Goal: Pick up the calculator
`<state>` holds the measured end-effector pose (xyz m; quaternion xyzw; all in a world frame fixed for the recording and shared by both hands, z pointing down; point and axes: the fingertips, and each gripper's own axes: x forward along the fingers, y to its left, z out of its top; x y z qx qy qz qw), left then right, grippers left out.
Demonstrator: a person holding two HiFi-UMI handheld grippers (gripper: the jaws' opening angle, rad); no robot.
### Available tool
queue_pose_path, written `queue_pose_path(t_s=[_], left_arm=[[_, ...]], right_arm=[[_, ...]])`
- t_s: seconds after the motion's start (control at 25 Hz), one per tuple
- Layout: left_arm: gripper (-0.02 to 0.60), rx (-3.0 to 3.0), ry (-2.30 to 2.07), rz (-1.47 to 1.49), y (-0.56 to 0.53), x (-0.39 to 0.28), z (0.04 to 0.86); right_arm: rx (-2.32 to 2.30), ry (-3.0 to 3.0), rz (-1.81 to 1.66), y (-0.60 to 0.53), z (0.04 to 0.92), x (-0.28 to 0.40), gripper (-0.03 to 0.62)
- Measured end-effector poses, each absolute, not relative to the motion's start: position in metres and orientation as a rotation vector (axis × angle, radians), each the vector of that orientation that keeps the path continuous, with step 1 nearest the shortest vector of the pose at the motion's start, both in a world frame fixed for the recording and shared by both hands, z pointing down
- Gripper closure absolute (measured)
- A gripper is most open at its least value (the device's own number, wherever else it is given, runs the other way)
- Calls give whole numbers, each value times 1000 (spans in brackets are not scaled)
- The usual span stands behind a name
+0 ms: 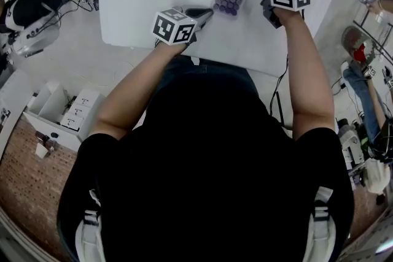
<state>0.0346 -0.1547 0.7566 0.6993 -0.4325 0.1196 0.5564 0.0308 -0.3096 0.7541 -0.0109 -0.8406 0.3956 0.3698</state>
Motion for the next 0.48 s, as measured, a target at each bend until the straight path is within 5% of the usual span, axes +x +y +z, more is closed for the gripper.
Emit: queue_pose_path(t_s=[0.48], left_arm=[[565, 1642, -966, 297, -154, 38, 761]], right_arm=[[-169, -2029, 1260, -289, 754, 23, 454]])
